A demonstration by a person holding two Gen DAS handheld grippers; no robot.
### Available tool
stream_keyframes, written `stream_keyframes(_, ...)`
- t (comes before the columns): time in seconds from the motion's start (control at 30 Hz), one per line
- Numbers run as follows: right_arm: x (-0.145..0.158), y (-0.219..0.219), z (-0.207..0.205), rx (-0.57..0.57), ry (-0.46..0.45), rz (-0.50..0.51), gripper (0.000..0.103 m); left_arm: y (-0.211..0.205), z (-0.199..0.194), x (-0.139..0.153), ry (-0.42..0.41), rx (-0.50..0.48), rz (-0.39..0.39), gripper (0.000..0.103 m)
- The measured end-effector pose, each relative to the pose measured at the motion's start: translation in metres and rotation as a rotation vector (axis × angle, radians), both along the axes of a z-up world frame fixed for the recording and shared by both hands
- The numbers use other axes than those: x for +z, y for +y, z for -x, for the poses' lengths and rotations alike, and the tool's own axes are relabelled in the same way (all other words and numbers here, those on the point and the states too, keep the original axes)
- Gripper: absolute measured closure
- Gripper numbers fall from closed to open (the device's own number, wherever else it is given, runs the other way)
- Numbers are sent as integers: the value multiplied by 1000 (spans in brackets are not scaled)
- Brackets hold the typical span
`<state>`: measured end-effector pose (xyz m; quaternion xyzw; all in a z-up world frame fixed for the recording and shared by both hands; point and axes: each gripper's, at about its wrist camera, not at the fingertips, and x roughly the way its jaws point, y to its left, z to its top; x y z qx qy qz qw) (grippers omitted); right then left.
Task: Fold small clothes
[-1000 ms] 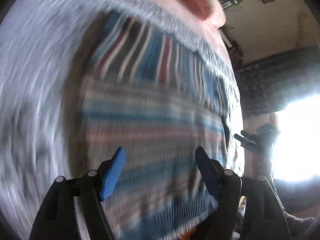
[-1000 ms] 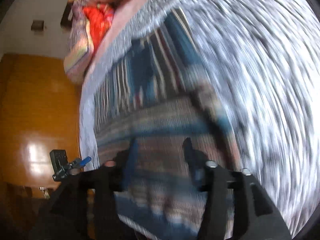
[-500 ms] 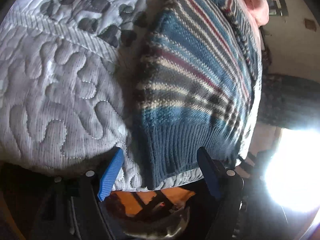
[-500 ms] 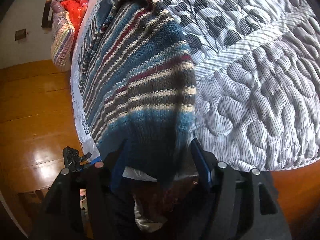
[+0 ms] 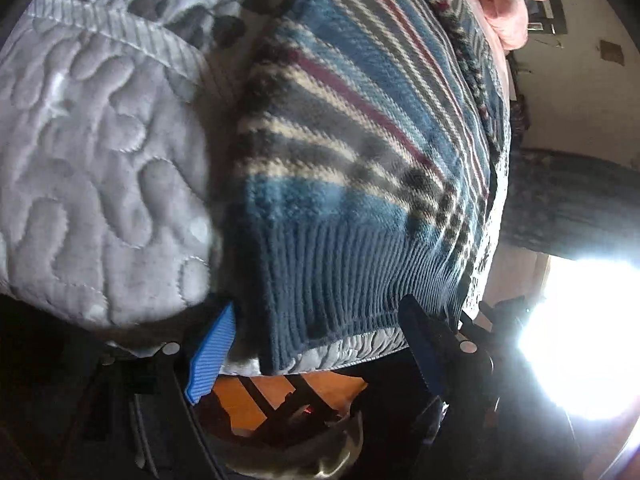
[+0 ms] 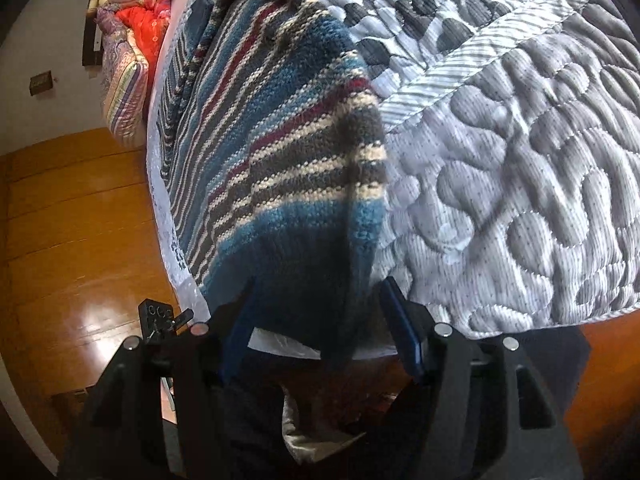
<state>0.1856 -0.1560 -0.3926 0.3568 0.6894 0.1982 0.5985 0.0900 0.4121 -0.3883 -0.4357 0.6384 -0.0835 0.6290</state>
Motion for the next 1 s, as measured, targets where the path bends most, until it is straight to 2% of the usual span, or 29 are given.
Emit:
stream_keyframes(0.1, -2, 9, 4, 19, 14, -33, 43, -6, 0, -4, 3, 7, -2, 30)
stream_keyframes(0.13, -2, 11, 6, 28, 15, -38, 44, -4, 1, -5, 5, 18, 1, 38)
stream_keyframes(0.17, -2, 15, 9, 35, 16, -44, 44, -1, 3, -5, 4, 28, 12, 53)
stream_keyframes(0.23, -5, 20, 13, 45, 25, -58, 46, -1, 7, -8, 15, 38, 30, 71)
stream_keyframes(0.33, -11, 26, 21, 41, 36, -71, 50, -4, 14, -10, 27, 31, 38, 73)
stream_keyframes(0.4, -15, 26, 24, 18, 39, -78, 56, -4, 17, -12, 30, 48, 33, 78)
stream_keyframes(0.47, -17, 24, 25, 10, 36, -82, 83, -2, 20, -15, 37, 78, 30, 94)
stream_keyframes(0.57, -13, 21, 28, 22, 3, -72, 95, 1, 25, -10, 23, 114, 33, 94)
stream_keyframes(0.73, 18, 10, 32, -21, -73, -114, 96, 9, 28, 15, -55, 168, 73, 95)
stream_keyframes(1.0, 83, 10, 8, -51, -190, -182, 96, 25, 12, 87, -238, 226, 136, 95)
